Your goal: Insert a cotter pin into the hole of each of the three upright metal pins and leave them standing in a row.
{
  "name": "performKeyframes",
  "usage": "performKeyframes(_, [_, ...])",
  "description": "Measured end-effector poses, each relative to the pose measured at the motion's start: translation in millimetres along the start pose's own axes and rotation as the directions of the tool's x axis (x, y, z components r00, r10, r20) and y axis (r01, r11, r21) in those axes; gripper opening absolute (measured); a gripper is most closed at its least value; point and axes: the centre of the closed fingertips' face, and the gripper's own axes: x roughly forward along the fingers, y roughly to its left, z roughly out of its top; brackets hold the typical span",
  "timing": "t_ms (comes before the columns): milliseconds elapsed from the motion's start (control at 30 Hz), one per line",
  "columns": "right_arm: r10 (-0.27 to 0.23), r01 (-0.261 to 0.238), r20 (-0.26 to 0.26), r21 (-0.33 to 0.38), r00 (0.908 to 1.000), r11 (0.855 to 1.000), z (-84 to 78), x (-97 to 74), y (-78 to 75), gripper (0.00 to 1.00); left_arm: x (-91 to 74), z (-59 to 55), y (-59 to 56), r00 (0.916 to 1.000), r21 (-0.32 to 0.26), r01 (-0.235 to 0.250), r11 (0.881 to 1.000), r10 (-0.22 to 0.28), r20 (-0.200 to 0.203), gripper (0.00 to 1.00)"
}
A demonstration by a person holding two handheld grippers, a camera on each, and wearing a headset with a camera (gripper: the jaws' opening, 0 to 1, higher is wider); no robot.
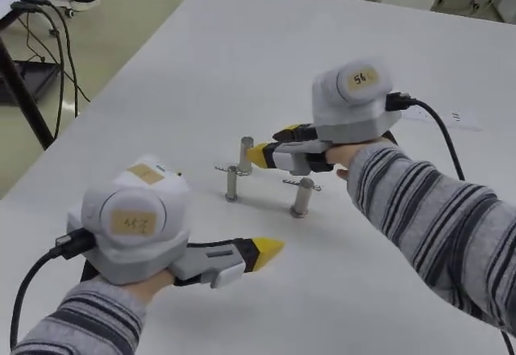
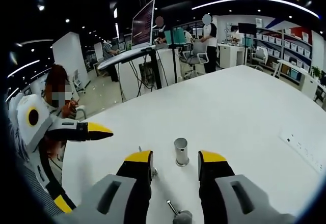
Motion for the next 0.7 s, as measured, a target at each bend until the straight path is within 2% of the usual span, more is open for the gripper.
performKeyframes(167, [-0.015,0.015,-0.001,-0.027,0.9999,1.0,-0.3,25.1,-7.8,0.28,0.0,-1.3,7.9,0.9999,-0.034,-0.016,0.999,0.015,-0.006,0.99])
performKeyframes(233, [-0.017,0.017,-0.005,-0.023,0.9998,1.0,-1.9,30.0,-7.0,0.26,-0.6,-1.3,10.0,0.9998,-0.041,-0.022,0.999,0.022,-0.005,0.99])
performKeyframes(333, [-0.019,0.019,-0.003,-0.015,0.9998,1.0,-1.7,35.0,-3.6,0.22,-1.5,0.2,13.3,0.9995,-0.054,-0.031,0.998,0.031,0.002,0.98])
performKeyframes(467, [-0.031,0.031,-0.027,-0.002,0.9992,1.0,-7.1,42.1,-6.0,0.19,-1.5,-0.8,14.4,0.9994,-0.058,-0.034,0.998,0.034,-0.004,0.97])
performKeyframes(700, [-0.036,0.036,-0.039,-0.004,0.9986,0.999,-9.0,44.1,-8.1,0.11,-0.3,-0.5,9.8,0.9998,-0.047,-0.02,0.999,0.02,-0.007,0.97])
